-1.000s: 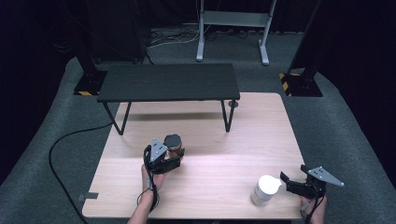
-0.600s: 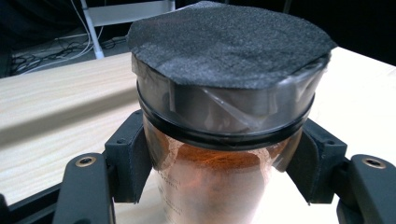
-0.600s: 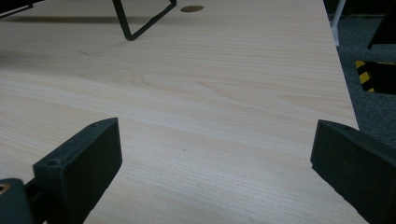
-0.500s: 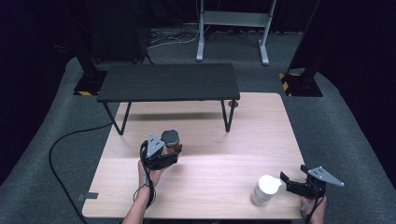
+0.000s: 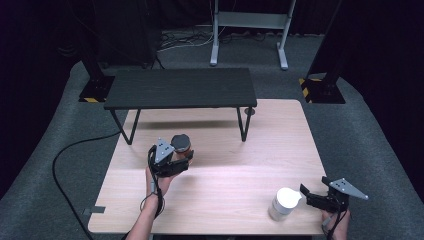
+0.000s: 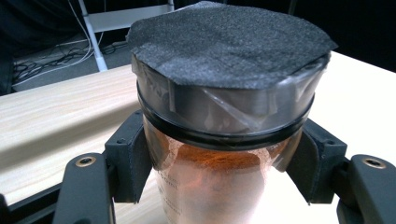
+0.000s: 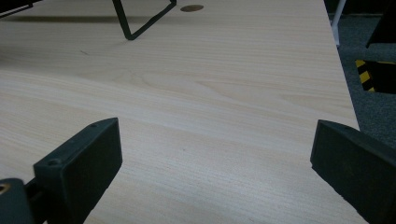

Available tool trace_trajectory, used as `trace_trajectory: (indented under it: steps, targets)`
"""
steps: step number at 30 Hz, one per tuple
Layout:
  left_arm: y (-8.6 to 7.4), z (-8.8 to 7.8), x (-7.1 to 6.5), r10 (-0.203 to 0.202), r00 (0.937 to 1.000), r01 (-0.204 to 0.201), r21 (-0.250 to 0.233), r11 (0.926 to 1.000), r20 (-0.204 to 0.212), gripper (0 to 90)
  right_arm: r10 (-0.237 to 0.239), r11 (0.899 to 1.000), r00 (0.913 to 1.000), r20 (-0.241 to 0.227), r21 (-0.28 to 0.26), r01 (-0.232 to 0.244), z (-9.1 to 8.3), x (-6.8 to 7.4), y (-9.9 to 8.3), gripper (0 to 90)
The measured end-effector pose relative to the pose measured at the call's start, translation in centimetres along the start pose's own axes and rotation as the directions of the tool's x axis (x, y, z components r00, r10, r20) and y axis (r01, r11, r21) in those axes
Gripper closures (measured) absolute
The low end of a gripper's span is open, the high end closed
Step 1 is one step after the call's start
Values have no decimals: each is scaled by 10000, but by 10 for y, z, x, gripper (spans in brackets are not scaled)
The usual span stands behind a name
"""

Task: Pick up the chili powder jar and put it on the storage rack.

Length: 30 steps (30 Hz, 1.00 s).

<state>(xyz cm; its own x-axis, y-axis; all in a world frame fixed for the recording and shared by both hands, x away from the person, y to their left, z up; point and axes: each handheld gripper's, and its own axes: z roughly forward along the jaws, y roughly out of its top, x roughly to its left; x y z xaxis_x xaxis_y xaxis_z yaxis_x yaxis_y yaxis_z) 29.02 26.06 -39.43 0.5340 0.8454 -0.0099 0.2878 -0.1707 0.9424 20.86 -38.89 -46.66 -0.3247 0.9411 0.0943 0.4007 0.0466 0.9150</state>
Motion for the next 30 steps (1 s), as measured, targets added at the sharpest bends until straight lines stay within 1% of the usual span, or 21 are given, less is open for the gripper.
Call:
trace_trajectory:
  steps: [6, 14, 28, 30]
  targets:
    - [5, 0, 4, -8, 10000, 8, 10, 10000, -19, 319, -4, 10000, 10000, 10, 11, 4, 0, 0, 0, 11]
    - [10, 0, 11, -128, 9999, 128, 54, 9999, -14, 319, -7, 10000, 10000, 27, 8, 7, 0, 0, 0, 13]
    - [20, 2, 17, -128, 9999, 129, 102, 9999, -78, 319, -6, 10000, 10000, 31, -3, 6, 0, 0, 0, 13]
    - [22, 3, 18, -72, 9999, 73, 150, 9999, -99, 319, -11, 10000, 10000, 24, 2, 11, 0, 0, 0, 12]
